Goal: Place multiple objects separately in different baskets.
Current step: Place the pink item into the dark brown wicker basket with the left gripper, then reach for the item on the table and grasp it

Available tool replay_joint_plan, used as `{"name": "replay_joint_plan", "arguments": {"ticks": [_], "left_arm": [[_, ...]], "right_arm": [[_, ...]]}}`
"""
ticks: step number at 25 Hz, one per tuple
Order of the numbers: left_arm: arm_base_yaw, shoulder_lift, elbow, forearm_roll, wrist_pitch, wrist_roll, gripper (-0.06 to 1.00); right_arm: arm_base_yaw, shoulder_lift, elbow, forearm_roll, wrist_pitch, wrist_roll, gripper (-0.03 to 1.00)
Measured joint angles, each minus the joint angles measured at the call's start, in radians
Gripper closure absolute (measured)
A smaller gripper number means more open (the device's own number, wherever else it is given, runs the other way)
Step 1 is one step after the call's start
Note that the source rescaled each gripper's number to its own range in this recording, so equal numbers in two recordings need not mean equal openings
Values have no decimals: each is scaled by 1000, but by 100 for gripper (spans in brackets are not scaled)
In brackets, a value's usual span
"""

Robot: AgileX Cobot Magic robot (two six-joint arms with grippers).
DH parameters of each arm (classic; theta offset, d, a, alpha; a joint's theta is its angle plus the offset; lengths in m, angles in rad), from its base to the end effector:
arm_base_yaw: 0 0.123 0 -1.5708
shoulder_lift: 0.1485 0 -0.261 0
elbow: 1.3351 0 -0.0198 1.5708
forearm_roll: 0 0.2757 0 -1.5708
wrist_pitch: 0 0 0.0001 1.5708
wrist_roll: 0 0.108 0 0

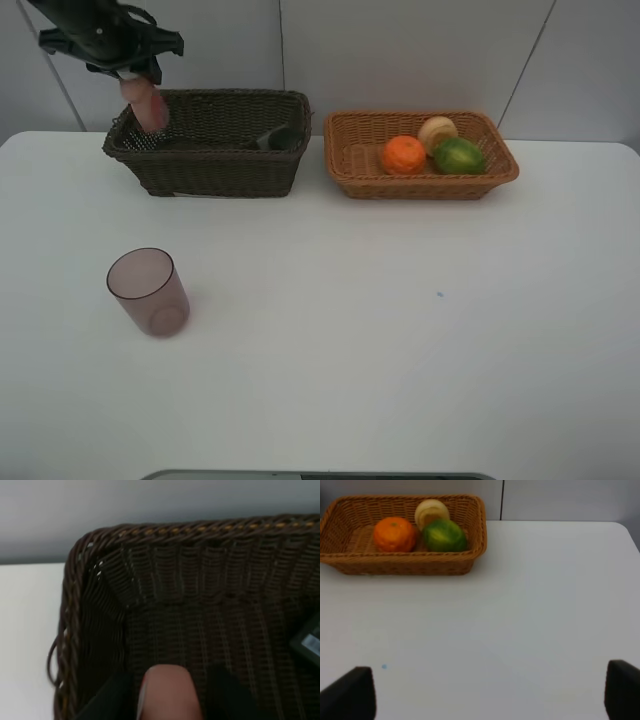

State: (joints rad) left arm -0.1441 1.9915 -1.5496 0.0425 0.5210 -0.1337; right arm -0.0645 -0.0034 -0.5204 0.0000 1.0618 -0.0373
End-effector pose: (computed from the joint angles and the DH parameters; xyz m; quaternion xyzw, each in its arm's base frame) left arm 0.4706 -0.0660 0.1827 0.0186 0.9399 -0.0311 0.3395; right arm 0.0533 -0.0034 0.2880 0.0115 0.8472 -0.0270 0.5305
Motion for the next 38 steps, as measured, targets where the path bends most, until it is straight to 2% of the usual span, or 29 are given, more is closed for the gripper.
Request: {"name": "replay_joint_plan", "arguments": {"ticks": [6,21,22,25,27,32,38], "left_arm": [[-26,85,0,-51,-91,16,55],[-26,132,0,-53,-106,18,54],[-26,132,0,-54,-106,23,49],[-26,132,0,-57,-103,36,14],[-26,131,0,-57,-98,38,0],[-26,91,0,-57,-61,39,-5],[-44,-41,37,-57,78,59,-5]], "right_arm": [[0,0,0,0,0,0,4],[0,0,0,0,0,0,4],[0,0,0,0,0,0,4],[0,0,0,0,0,0,4],[0,0,0,0,0,0,4],[0,0,0,0,0,0,4],[0,0,0,0,0,0,4]]}}
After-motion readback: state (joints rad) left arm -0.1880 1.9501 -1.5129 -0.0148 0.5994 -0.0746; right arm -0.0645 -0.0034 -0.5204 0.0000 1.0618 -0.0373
